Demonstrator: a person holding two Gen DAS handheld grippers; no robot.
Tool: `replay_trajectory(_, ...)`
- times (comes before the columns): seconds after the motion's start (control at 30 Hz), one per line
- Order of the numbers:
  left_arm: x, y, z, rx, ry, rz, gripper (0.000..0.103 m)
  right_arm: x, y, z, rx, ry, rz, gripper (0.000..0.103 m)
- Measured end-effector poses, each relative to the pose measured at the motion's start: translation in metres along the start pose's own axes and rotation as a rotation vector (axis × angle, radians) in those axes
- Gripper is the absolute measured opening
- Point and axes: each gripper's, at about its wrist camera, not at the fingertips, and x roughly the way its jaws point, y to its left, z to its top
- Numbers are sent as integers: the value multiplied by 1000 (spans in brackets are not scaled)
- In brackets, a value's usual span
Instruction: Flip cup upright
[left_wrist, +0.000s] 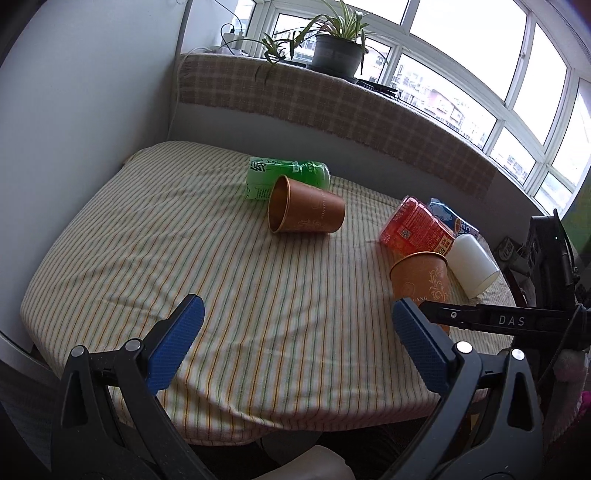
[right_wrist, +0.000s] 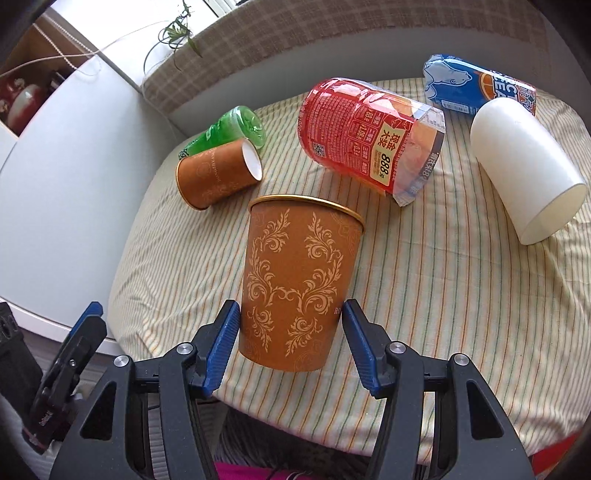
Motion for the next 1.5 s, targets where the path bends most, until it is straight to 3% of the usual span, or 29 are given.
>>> replay_trajectory(0.43, 17, 0, 8, -35, 81, -76, 103, 5, 1, -5, -62, 11, 1, 62)
replay_trajectory(0.63, 40, -17, 21, -36, 152, -177, 103, -32, -14, -20, -19, -84, 65, 64)
replay_trajectory(0.8, 72, -32, 31, -79, 260, -293, 103, -66, -42, -47, 53, -177, 38, 64)
replay_trajectory(0.93, 99, -43, 33, -127, 354, -380, 99, -89, -65, -73, 113, -245, -37, 64)
replay_trajectory(1.2, 131, -58, 29, -149, 450, -422, 86, -112, -90, -111, 167, -307, -182, 64)
replay_trajectory(1.5, 153, -74, 29, -142, 508, -445, 82, -107, -97, -115, 199, -297, -178, 64)
